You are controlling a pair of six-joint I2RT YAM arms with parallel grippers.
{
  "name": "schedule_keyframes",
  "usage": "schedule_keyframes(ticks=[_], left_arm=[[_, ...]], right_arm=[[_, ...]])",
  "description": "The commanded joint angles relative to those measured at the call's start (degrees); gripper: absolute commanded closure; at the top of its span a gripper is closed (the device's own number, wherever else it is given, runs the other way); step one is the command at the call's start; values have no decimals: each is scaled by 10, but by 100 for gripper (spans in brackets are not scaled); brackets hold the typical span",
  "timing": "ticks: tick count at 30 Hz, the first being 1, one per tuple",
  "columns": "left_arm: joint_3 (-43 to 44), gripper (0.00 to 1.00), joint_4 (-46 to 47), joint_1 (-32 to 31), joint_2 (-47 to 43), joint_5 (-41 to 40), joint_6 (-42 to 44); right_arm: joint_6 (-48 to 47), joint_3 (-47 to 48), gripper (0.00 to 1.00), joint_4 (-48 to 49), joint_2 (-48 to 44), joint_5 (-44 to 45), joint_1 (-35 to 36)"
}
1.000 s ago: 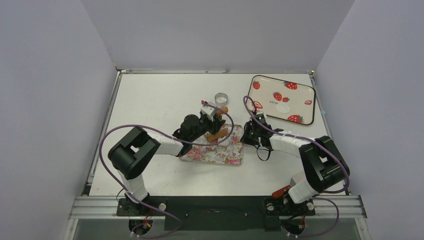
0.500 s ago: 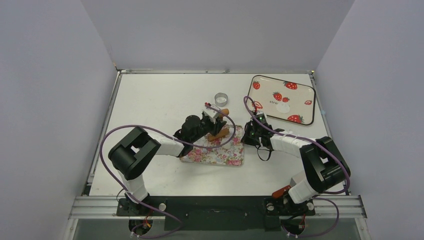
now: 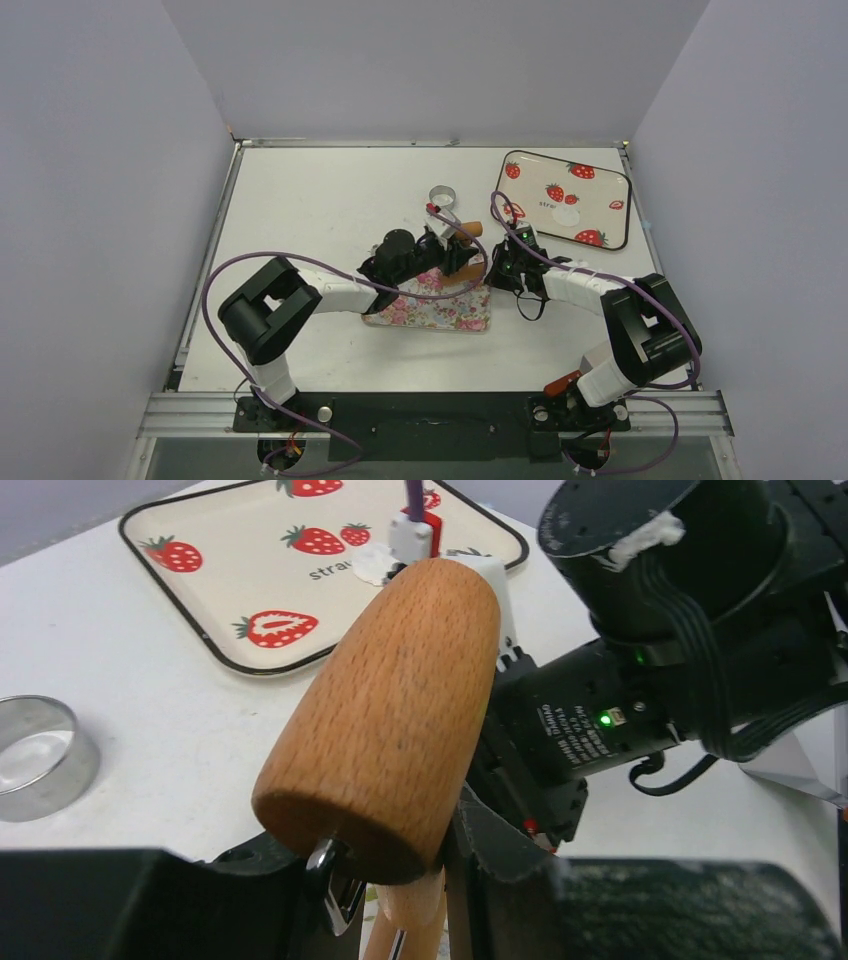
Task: Roll out the dumpling wrappers from the dough
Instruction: Flatten out the dough on the work surface.
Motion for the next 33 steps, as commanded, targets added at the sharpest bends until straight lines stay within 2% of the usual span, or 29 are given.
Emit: schedule_keyframes(ticks=[1, 13, 19, 33], left_arm=[[21, 100, 38, -10, 4, -13, -18], [-11, 100, 8, -15, 31, -61, -8], [-39, 100, -7, -25, 34, -72, -34], [-62, 100, -26, -19, 58, -93, 20]], right_arm=[[3, 6, 100, 12, -10, -3, -5], [4, -13, 100, 30, -14, -11, -15], [-2, -20, 100, 29, -20, -15, -28], [-13, -26, 100, 23, -41, -19, -47]])
